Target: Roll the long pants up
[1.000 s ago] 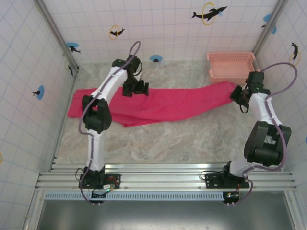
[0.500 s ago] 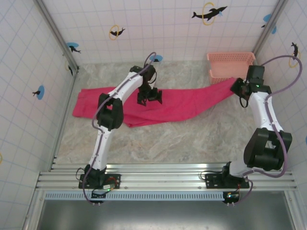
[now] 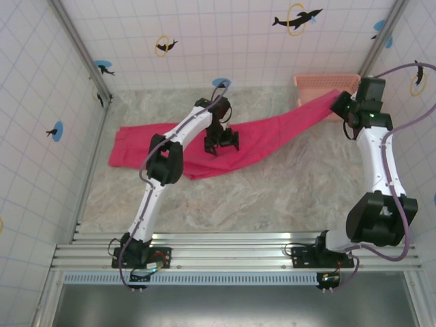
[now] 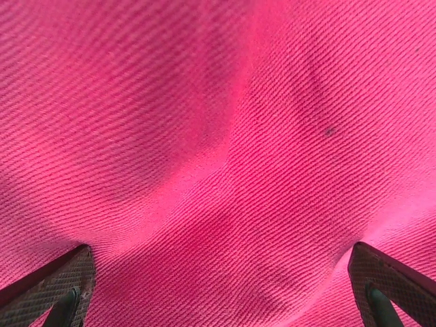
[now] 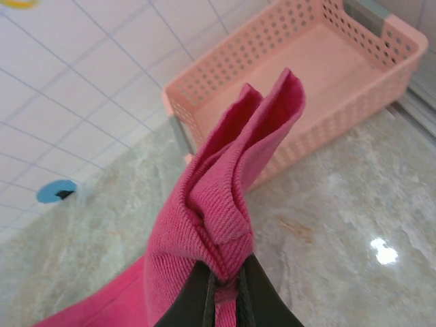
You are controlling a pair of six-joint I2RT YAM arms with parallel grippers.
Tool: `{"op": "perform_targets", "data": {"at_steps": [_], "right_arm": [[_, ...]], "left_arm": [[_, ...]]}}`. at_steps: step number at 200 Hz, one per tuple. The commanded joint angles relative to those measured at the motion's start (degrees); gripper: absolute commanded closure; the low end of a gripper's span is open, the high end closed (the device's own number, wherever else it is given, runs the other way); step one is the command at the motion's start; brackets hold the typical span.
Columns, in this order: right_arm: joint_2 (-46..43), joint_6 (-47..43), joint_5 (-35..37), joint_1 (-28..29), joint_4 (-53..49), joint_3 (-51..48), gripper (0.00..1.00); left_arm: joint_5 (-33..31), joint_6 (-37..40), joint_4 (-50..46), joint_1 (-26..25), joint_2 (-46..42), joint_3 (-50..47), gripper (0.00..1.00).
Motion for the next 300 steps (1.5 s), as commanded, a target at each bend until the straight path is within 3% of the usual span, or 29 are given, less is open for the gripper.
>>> {"op": "perform_targets", "data": {"at_steps": [1, 52, 91, 109, 145, 178, 212, 257, 300], "right_arm": [[0.59, 3.28, -2.82, -0.6, 5.96, 2.55, 1.0], [1.88, 7.97, -6.73, 4.04, 12.88, 2.22, 1.0], [2.64, 7.65, -7.67, 7.17, 14.49, 3.85, 1.0], [3.09, 7.71, -9.69, 7.98, 14.73, 5.61, 1.0], [4.06, 8.4, -14.26, 12.46, 14.59, 9.42, 1.0], [6.82, 9.29, -15.21, 20.81, 14.28, 12.93, 1.0], [11.77, 10.74, -14.66, 28.84, 15.39, 16.65, 1.0], [21.84, 11.05, -15.53, 37.55, 13.65, 27.1, 1.0], [29.21, 10.54, -17.4, 43.98, 8.87, 35.12, 1.0]], "left_arm": [[5.6, -7.24, 5.04, -2.8, 5.18, 1.77, 0.03], [13.45, -22.14, 17.56, -9.2, 9.74, 5.09, 0.03], [14.59, -24.47, 20.51, -7.56, 6.24, 3.85, 0.03], [13.77, -23.7, 21.42, -4.35, 0.59, 0.11, 0.02], [5.13, -15.51, 16.14, 9.62, -16.92, -9.19, 0.03], [-5.24, -6.6, 9.63, 22.63, -30.32, -21.6, 0.02], [-9.85, -1.31, 9.26, 31.97, -38.97, -38.76, 0.02], [-11.42, 1.49, 11.54, 36.26, -37.92, -47.53, 0.03], [-8.49, -0.22, 15.34, 38.37, -30.28, -46.31, 0.03]]}}
